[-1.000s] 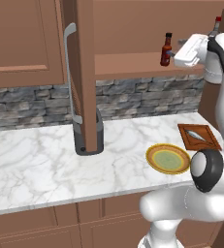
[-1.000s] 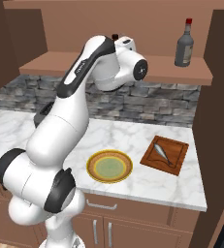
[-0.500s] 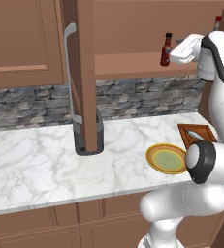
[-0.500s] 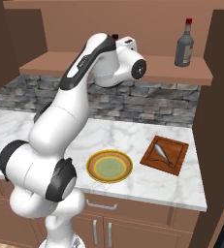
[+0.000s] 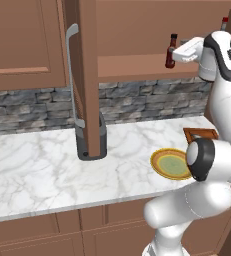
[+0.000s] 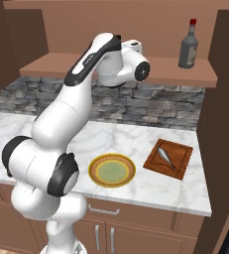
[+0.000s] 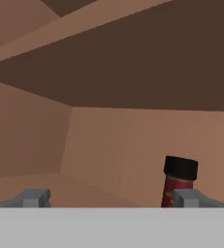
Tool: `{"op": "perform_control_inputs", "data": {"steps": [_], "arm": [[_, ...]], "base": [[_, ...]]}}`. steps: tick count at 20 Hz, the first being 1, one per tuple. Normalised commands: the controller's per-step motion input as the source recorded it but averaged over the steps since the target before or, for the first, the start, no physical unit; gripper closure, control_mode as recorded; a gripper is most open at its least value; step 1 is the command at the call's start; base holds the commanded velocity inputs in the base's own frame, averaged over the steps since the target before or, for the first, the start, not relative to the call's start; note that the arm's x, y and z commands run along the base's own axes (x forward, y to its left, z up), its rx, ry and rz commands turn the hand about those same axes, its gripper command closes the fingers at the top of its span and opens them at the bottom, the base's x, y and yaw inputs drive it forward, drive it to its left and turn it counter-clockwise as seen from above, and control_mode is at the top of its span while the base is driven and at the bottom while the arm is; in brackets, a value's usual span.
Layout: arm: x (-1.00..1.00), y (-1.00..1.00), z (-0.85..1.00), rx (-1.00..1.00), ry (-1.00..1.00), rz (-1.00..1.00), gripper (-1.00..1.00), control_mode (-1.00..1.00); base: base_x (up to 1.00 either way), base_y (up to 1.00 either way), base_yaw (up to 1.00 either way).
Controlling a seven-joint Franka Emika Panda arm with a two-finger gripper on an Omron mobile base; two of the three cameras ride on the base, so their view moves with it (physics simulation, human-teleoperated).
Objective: Pick the fish from the plate and place it on the cutting board. Then pick the condiment bottle from the cabinet and place it next to the cutting board.
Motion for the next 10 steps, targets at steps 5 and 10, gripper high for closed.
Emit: {"op": "perform_control_inputs", "data": {"steps": [5,10], "arm": [[0.20,-0.16,0.00,0.01,0.00,-0.02,-1.00,-1.00],[0.19,-0.06,0.00,0.01,0.00,0.00,-1.00,-1.00]], "base": [[0.00,0.00,0.00],[0.00,0.00,0.00]]}}
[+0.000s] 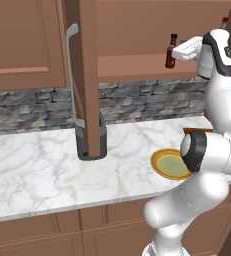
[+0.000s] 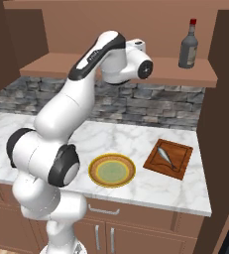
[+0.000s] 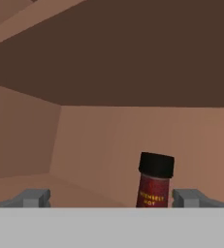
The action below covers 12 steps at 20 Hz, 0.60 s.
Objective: Pick the fish from the plate and place it on the cutting board. Then pick the condiment bottle from the cabinet and place it next to the cutting board.
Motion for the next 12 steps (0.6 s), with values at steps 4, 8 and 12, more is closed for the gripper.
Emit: {"op": "perform_control_inputs", "data": {"steps": [4,8,12], "arm": [[0.10,0.00,0.00,0.01,0.00,0.00,-1.00,-1.00],[0.10,0.00,0.00,0.01,0.00,0.00,-1.00,-1.00],[0.17,0.00,0.00,0.01,0.00,0.00,-1.00,-1.00]], "base": [[0.00,0.00,0.00],[0.00,0.00,0.00],[0.00,0.00,0.00]]}}
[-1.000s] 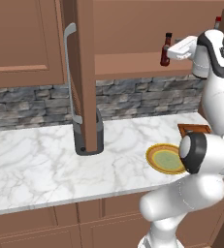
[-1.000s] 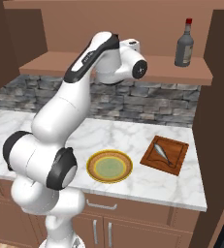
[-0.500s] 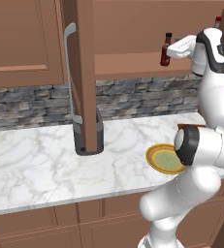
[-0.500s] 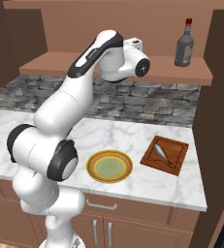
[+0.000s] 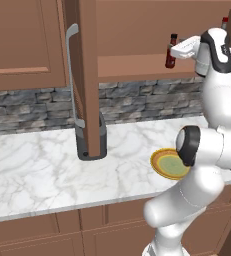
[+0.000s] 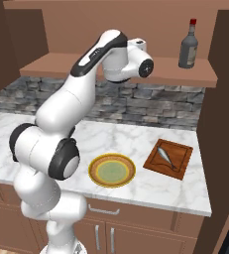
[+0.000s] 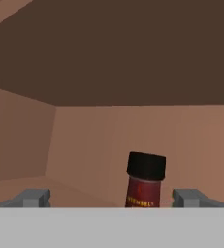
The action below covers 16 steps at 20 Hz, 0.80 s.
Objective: Pick the fish from the plate and place it on the cutting board. Then pick the condiment bottle from the cabinet and place it next to the cutting board.
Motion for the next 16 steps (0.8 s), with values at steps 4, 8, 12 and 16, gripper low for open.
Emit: {"op": "perform_control_inputs", "data": {"steps": [4,8,12,16], "arm": [[0.19,0.00,0.00,0.01,0.00,0.00,-1.00,-1.00],[0.19,0.00,0.00,0.01,0.00,0.00,-1.00,-1.00],[0.21,-0.04,0.00,0.00,0.02,0.00,-1.00,-1.00],[0.21,-0.07,0.00,0.00,0.02,0.00,-1.00,-1.00]], "base": [[0.00,0.00,0.00],[0.00,0.00,0.00],[0.00,0.00,0.00],[0.00,0.00,0.00]]}}
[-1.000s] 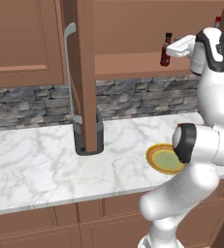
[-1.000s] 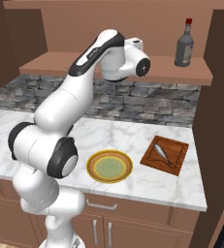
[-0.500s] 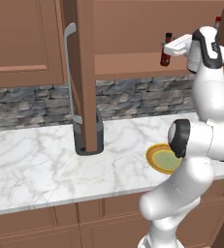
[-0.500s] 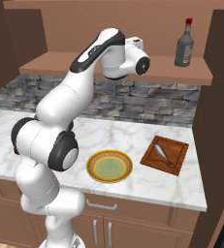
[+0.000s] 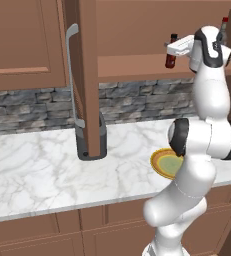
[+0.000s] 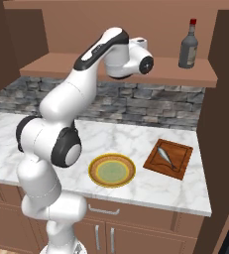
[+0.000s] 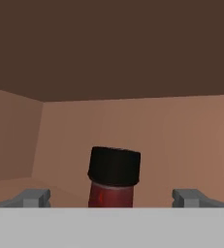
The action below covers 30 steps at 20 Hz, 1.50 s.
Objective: Pick the fish from the plate and place it on the cutting board. Then pick the condiment bottle from the cabinet and place it next to the cutting board.
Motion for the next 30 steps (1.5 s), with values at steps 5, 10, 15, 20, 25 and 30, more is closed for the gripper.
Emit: {"op": "perform_control_inputs", "data": {"steps": [5,10,15,20,25,30], "arm": [[0.19,-0.08,0.00,0.00,0.01,0.00,-1.00,-1.00],[0.12,-0.04,0.00,0.00,0.01,0.00,-1.00,-1.00],[0.00,0.00,0.00,0.01,0.01,0.00,-1.00,-1.00],[0.01,0.00,-0.03,0.00,0.03,0.00,1.00,-1.00],[0.00,0.00,0.00,0.00,0.01,0.00,1.00,-1.00],[0.00,0.03,0.00,0.00,0.00,0.00,1.00,-1.00]], "base": [[0.00,0.00,0.00],[0.00,0.00,0.00],[0.00,0.00,0.00],[0.00,0.00,0.00],[0.00,0.00,0.00],[0.00,0.00,0.00]]}}
